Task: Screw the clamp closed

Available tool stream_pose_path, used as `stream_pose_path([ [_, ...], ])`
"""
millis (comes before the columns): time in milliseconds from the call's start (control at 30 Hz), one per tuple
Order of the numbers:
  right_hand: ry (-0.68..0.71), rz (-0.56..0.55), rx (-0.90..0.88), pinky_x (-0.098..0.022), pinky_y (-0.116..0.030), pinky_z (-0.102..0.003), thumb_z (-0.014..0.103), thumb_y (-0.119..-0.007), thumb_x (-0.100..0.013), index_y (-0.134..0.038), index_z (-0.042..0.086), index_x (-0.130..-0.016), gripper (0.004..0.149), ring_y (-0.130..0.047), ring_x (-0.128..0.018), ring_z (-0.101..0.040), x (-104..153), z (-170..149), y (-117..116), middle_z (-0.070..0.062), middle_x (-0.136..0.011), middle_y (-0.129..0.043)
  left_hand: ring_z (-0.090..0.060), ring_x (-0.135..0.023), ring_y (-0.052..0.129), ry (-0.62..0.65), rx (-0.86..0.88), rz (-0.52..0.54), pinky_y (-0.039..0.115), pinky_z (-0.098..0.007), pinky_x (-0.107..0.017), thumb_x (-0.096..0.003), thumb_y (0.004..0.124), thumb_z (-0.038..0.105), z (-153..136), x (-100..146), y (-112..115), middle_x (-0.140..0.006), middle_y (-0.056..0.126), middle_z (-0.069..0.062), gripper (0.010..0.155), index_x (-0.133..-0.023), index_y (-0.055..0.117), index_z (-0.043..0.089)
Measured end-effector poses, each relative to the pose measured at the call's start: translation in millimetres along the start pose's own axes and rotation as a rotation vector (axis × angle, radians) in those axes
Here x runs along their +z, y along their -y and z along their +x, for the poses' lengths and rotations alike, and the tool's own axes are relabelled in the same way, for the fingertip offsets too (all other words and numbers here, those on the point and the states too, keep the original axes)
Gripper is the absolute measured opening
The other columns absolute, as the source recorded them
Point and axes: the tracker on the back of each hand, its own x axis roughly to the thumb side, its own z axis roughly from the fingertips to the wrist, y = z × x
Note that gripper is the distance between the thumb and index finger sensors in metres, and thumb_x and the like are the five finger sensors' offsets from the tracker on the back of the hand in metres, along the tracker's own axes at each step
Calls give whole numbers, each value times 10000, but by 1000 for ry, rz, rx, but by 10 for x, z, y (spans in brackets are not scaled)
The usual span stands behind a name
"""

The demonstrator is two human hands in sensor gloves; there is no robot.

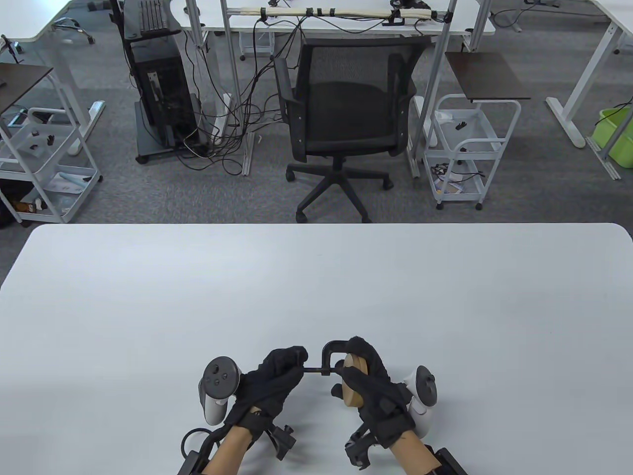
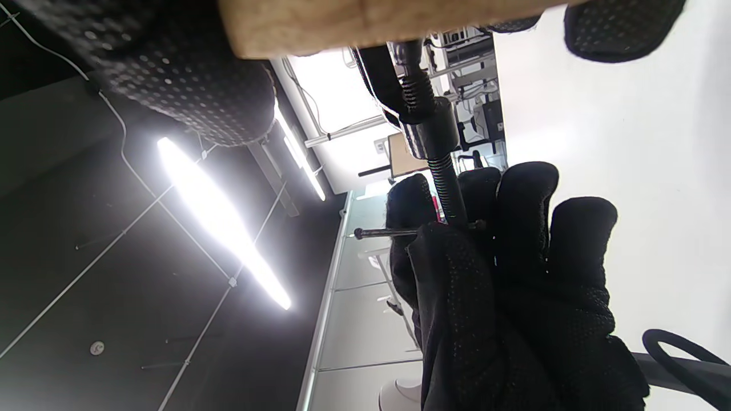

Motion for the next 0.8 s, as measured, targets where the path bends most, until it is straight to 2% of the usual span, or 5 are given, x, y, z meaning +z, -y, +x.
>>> stream_pose_path([
  [300, 10, -12, -15, -507, -658, -698, 518, -917, -489, -531, 209, -1063, 758, -478, -907, -559, 16, 27, 7, 101, -1130, -409, -405, -877, 760, 19, -74, 10, 742, -543, -578, -505, 826, 348, 24, 9, 17, -1026, 680, -137, 475, -970, 744, 296],
  [533, 24, -45, -15, -505, -658, -699, 515, -919, -487, -534, 203, -1062, 760, -479, -909, -557, 13, 63, 77, 103, -1130, -414, -468, -904, 690, -66, -64, 27, 711, -573, -585, -516, 795, 494, -46, 67, -32, -1056, 599, -198, 688, -1080, 566, 172],
  [600, 22, -51, -16, -505, -658, -699, 516, -919, -487, -535, 206, -1061, 757, -479, -909, -555, 10, 58, 87, 103, -1129, -413, -476, -873, 718, -103, -77, 58, 727, -569, -562, -516, 771, 543, -78, 75, -52, -1027, 641, -207, 622, -965, 692, 120],
  [700, 22, -51, -16, -508, -655, -698, 517, -916, -488, -531, 207, -1062, 757, -475, -910, -556, 12, 59, 85, 75, -1132, -409, -496, -820, 774, -152, -48, 40, 742, -575, -539, -535, 638, 647, -144, 84, -60, -938, 784, -189, 638, -657, 934, 95],
  [800, 24, -39, -10, -509, -656, -696, 521, -913, -490, -529, 209, -1063, 757, -476, -912, -553, 14, 56, 68, 99, -1131, -406, -526, -825, 752, -194, -13, 13, 729, -586, -545, -538, 602, 676, -185, 78, -45, -922, 810, -203, 709, -601, 976, 77],
])
